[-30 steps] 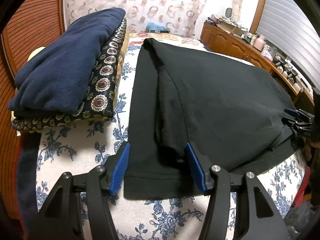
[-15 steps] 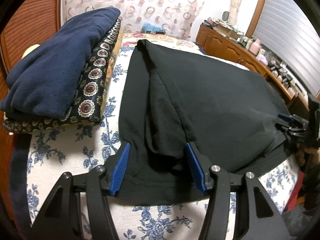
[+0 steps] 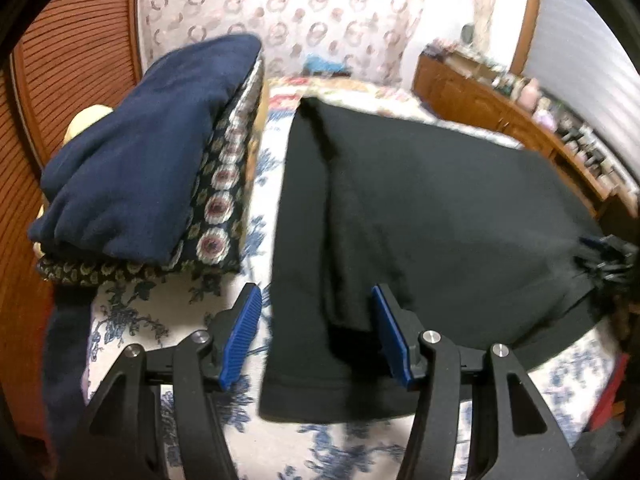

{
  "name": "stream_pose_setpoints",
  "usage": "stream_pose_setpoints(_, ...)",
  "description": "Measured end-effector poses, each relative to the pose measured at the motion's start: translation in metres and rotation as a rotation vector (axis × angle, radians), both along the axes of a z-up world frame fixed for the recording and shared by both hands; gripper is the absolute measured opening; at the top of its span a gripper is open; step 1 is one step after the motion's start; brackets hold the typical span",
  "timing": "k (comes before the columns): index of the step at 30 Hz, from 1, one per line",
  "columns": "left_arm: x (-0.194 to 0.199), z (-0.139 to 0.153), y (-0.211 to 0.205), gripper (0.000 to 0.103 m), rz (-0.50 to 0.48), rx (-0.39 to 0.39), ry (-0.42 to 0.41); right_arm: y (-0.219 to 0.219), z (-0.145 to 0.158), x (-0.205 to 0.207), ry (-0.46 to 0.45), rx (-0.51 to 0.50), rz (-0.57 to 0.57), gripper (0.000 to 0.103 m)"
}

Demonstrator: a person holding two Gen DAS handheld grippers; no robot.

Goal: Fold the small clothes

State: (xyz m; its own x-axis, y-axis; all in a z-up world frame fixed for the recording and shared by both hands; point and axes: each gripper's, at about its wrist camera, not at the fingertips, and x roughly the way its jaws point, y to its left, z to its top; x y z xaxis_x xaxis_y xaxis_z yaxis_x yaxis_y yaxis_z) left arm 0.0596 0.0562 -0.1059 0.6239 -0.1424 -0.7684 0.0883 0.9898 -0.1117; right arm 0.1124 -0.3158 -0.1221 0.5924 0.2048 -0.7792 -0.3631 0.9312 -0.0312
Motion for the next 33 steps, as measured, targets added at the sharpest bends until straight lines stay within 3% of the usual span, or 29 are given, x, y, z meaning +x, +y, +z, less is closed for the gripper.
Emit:
stream_pose_setpoints(5, 0.003, -0.006, 0.0, 0.056, -0.006, 0.004, 0.01, 0.0, 0.0, 0.0, 0.0, 0.0, 0.0, 0.074)
stream_pose_setpoints(10, 0.005, -0.006, -0.003, 0.056, -0.063, -0.073, 0.017, 0.0, 0.0, 0.0, 0.0, 0.0, 0.0, 0.074)
stream_pose_setpoints(12, 0.007, -0.005, -0.008, 0.056, -0.072, -0.068, 0.015, 0.0, 0.0, 0.0, 0.0, 0.0, -0.001, 0.074)
stream_pose_setpoints(14, 0.006, -0.005, -0.011, 0.043, -0.084, -0.06, 0.008, 0.0, -0.001, 0.0, 0.0, 0.0, -0.001, 0.074)
stream_pose_setpoints(17, 0.008, -0.004, -0.014, 0.015, -0.091, -0.036, 0.007, -0.001, -0.001, 0.0, 0.0, 0.001, -0.001, 0.074)
stream_pose_setpoints(19, 0.007, -0.003, -0.014, 0.007, -0.095, -0.04, 0.004, 0.0, -0.001, 0.0, 0.0, 0.001, -0.001, 0.074)
stream_pose_setpoints(27, -0.005, 0.032, -0.026, 0.006, -0.129, -0.087, -0.123, 0.0, -0.001, -0.001, -0.001, 0.001, -0.001, 0.074)
stream_pose_setpoints(31, 0.004, 0.049, -0.035, 0.006, -0.189, -0.166, -0.148, 0.0, -0.001, 0.0, -0.001, 0.002, 0.0, 0.074)
stream_pose_setpoints(33, 0.01, 0.056, -0.045, 0.006, -0.211, -0.164, -0.163, -0.001, 0.002, -0.002, -0.009, 0.005, 0.007, 0.074)
